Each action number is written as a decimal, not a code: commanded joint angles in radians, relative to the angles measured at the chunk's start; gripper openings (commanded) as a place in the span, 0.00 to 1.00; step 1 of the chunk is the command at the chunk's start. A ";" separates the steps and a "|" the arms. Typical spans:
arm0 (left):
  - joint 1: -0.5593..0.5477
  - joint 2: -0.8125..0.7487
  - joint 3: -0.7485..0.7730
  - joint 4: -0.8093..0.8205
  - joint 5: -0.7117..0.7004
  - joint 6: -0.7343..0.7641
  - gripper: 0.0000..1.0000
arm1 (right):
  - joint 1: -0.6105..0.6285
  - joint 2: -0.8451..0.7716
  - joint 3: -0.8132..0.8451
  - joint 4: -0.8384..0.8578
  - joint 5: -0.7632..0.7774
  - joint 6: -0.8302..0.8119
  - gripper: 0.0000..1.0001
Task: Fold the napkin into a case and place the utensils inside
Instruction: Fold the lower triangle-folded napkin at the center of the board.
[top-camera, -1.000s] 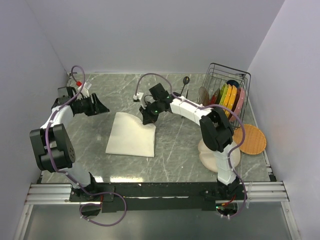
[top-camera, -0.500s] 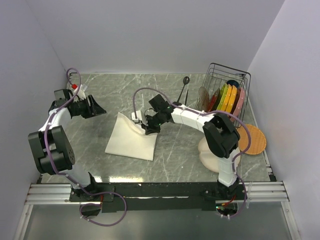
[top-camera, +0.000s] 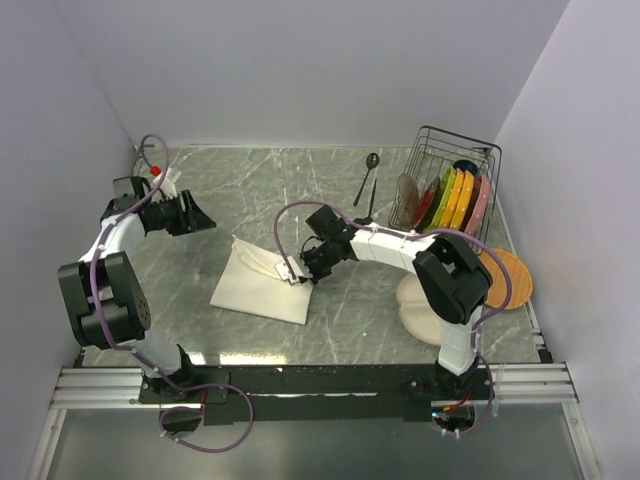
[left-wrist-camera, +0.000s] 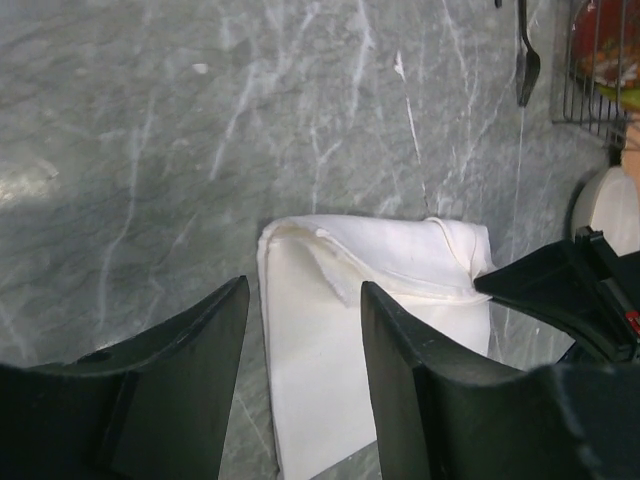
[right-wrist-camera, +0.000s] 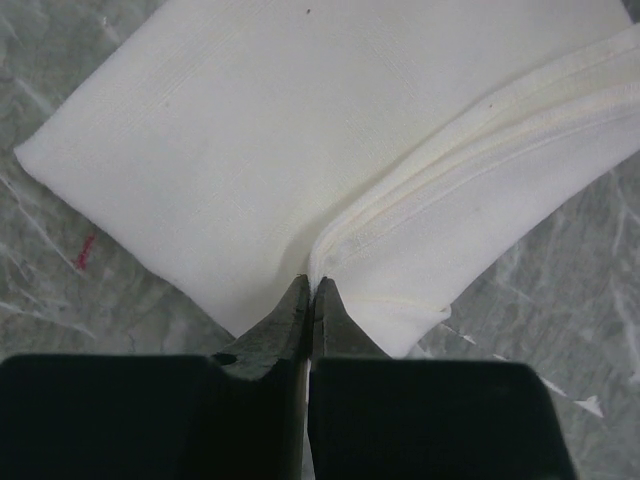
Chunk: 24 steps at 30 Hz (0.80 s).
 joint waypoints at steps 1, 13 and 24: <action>-0.069 -0.020 0.068 -0.048 0.002 0.100 0.54 | 0.016 -0.070 -0.041 0.036 -0.028 -0.172 0.00; -0.228 0.041 0.121 -0.143 -0.082 0.208 0.52 | 0.025 -0.096 -0.084 -0.002 -0.022 -0.273 0.00; -0.261 0.124 0.176 -0.203 -0.231 0.202 0.57 | 0.028 -0.083 -0.093 0.020 -0.007 -0.301 0.00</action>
